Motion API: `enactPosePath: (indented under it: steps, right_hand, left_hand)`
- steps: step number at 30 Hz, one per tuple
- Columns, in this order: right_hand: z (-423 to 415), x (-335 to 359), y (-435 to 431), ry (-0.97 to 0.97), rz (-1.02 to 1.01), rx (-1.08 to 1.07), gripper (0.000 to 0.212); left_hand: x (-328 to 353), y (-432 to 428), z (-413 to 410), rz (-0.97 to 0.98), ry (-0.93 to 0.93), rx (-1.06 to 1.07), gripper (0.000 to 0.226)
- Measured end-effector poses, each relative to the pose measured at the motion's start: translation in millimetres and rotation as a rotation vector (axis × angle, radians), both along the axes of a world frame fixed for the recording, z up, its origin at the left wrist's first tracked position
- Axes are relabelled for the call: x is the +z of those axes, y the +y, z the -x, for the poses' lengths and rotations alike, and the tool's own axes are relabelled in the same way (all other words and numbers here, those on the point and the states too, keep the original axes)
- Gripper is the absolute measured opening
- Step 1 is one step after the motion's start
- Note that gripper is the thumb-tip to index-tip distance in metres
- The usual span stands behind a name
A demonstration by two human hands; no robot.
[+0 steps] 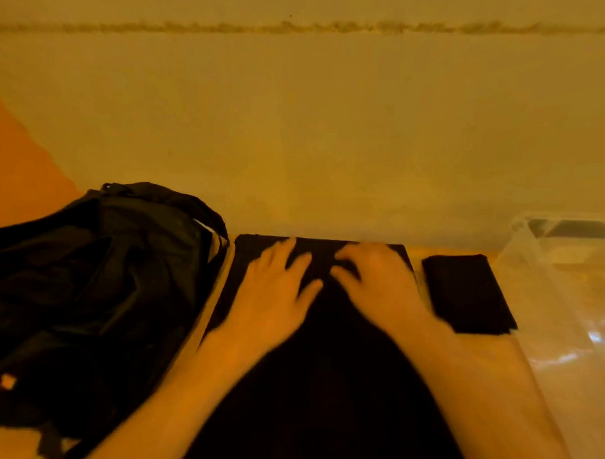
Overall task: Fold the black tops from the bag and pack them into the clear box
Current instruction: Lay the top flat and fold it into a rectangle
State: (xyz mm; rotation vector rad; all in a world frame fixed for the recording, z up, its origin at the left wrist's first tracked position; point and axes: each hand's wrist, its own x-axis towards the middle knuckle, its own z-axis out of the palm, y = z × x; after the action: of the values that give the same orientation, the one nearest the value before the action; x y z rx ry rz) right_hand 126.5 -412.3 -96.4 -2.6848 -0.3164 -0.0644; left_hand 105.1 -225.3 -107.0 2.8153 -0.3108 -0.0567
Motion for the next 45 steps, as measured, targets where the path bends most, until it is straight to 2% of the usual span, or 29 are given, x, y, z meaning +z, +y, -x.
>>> enactPosePath:
  steps: [3,8,12,16,19,22,26,28,31,33,35,38,41,42,45]
  right_hand:
    - [84.6,-29.8,0.9,0.185,0.12,-0.046,0.062]
    - [158.7,-65.5,-11.1,0.178,0.358,-0.068,0.085]
    - [179.5,-78.8,-23.3,0.121,0.419,-0.061,0.084]
    - [196.3,-72.4,-31.2,0.048,0.401,-0.065,0.085]
    - [235.4,-70.2,-44.7,0.015,0.27,-0.088,0.083]
    - [269.0,-75.7,-60.6,0.008,0.119,-0.087,0.078]
    - [291.8,-83.8,-84.5,-0.029,-0.009,-0.144,0.07]
    - [304.5,-88.7,-97.8,-0.057,-0.056,-0.186,0.068]
    - [320.3,-98.0,-112.5,-0.203,-0.071,-0.233,0.06]
    - [322.9,-96.8,-116.7,-0.278,-0.16,-0.376,0.053]
    - [318.2,-90.7,-115.8,-0.249,-0.208,-0.518,0.046]
    - [306.6,-86.9,-113.1,-0.165,-0.068,-0.529,0.034]
    - [297.3,-82.6,-113.3,-0.031,-0.08,-0.503,0.027]
    - [297.5,-79.8,-113.2,-0.004,-0.13,-0.506,0.025]
    - [301.9,-69.7,-113.9,0.114,-0.463,-0.55,0.018]
  left_hand:
    - [-23.1,-6.7,84.9,-0.105,0.087,0.038,0.075]
    - [-55.5,-1.7,163.8,-0.201,0.079,0.132,0.085]
    - [-71.5,8.9,185.6,-0.199,-0.022,0.173,0.088]
    - [-66.7,15.2,212.2,-0.111,-0.123,0.234,0.088]
    - [-74.5,29.0,249.1,0.058,-0.195,0.377,0.084]
    - [-76.5,40.7,276.0,0.397,-0.147,0.609,0.078]
    - [-82.9,53.0,288.4,0.542,-0.286,0.732,0.053]
    - [-81.5,57.3,288.9,0.725,-0.333,0.828,0.051]
    - [-77.5,60.8,287.2,0.964,-0.262,0.972,0.044]
    - [-79.9,63.1,287.3,1.098,-0.221,1.0,0.034]
    - [-80.2,66.4,289.4,1.156,-0.196,1.006,0.025]
    - [-76.0,68.9,294.7,1.243,-0.143,0.952,0.013]
    - [-74.3,71.0,300.2,1.348,-0.126,0.907,0.011]
    - [-74.4,72.0,301.9,1.406,-0.128,0.889,0.012]
    - [-74.5,77.1,303.2,1.598,-0.112,0.878,0.021]
